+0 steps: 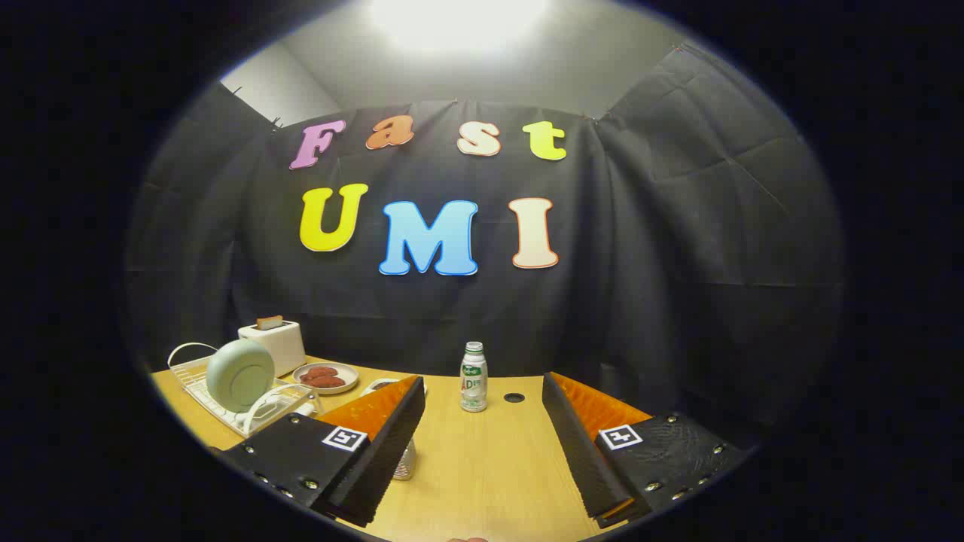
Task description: Take the plate from the dish rack, then take the spoon from the basket and place it into the plate.
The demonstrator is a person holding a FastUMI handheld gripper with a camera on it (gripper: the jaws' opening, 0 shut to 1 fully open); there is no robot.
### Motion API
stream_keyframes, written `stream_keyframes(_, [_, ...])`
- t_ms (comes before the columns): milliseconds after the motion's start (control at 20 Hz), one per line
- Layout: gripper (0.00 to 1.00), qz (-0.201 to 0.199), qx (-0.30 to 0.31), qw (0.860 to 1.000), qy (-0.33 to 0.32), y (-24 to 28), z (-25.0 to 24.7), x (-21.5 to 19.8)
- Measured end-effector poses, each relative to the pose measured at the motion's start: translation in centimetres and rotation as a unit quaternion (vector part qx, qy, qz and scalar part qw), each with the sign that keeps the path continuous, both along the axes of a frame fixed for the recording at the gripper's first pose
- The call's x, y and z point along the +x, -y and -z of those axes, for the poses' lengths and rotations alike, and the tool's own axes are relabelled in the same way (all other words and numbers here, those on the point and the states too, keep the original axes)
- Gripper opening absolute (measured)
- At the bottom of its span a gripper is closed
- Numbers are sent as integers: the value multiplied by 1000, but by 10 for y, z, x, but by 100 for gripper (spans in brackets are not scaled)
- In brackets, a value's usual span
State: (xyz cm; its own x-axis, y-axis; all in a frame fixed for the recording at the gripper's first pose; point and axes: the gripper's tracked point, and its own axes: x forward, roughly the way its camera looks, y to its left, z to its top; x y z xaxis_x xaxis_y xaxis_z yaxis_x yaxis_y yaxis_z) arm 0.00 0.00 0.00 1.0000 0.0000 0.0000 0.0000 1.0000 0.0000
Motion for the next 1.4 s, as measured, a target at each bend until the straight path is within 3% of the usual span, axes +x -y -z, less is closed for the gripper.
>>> stream_keyframes(300, [96, 33, -21, 999, -32, -119, -38, -12])
stream_keyframes(450, [96, 46, -22, 996, -68, -184, -32, -6])
stream_keyframes(600, [97, 21, 1, 995, -93, -252, -27, 7])
stream_keyframes(800, [97, -43, 15, 995, -87, -317, -31, 27])
stream_keyframes(1000, [97, -86, 20, 990, -106, -351, -13, 50])
stream_keyframes(1400, [97, -92, 88, 962, -243, -376, 65, 93])
